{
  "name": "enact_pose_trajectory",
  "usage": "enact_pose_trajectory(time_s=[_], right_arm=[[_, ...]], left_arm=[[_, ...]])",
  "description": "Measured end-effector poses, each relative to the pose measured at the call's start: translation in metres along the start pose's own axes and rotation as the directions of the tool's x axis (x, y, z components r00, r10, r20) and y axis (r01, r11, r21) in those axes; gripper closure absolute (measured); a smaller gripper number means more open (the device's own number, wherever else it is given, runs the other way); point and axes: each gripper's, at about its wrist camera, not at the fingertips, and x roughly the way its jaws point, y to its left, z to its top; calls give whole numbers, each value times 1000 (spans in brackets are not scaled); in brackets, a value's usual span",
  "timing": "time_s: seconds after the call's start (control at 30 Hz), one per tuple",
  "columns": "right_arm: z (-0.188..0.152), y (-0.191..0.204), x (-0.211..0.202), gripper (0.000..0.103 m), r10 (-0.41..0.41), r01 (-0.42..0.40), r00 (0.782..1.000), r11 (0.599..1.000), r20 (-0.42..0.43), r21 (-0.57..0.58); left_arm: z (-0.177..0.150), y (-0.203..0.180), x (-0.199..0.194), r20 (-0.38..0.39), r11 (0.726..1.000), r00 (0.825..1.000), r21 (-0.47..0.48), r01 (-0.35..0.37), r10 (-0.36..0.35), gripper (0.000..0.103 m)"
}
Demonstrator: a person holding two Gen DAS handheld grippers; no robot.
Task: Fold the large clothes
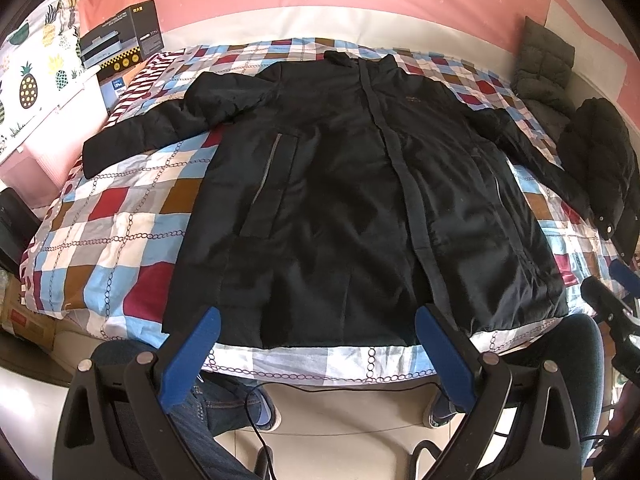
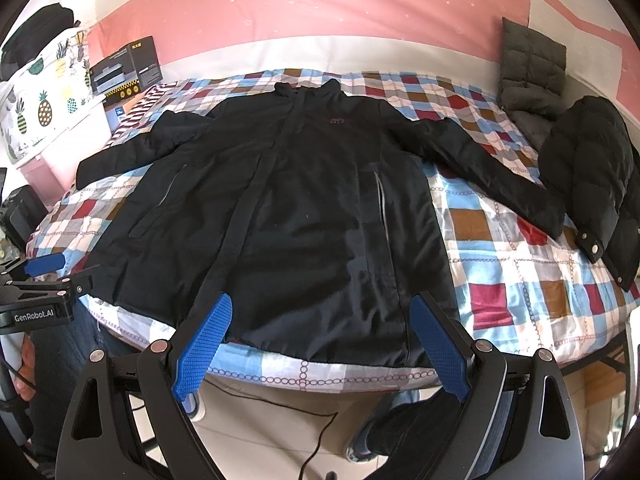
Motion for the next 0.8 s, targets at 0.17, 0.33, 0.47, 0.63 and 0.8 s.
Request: enact_pose_trajectory(time_s=[0.17,0.33,0.47,0.63,0.8], right_arm=[[10,5,3,12,-3,3,1000,1000,12,-19],[19,14,11,12,1,-1,1000,999,13,-44],[30,19,20,12,3,-1,1000,998,23,-58],[49,24,31,12,3,0,999,998,48,-70],[70,33,46,12,-3,10,997,995,74,-95]], left_arm=[[5,6,2,18,1000,1000,0,-20,20,4],[15,18,7,29,1000,999,-18,-18,18,4],[26,34,16,32,998,999,-58,-12,14,4],[43,60,30,57,994,998,-107,-22,29,4],[62,91,42,100,982,993,-182,-49,68,4]])
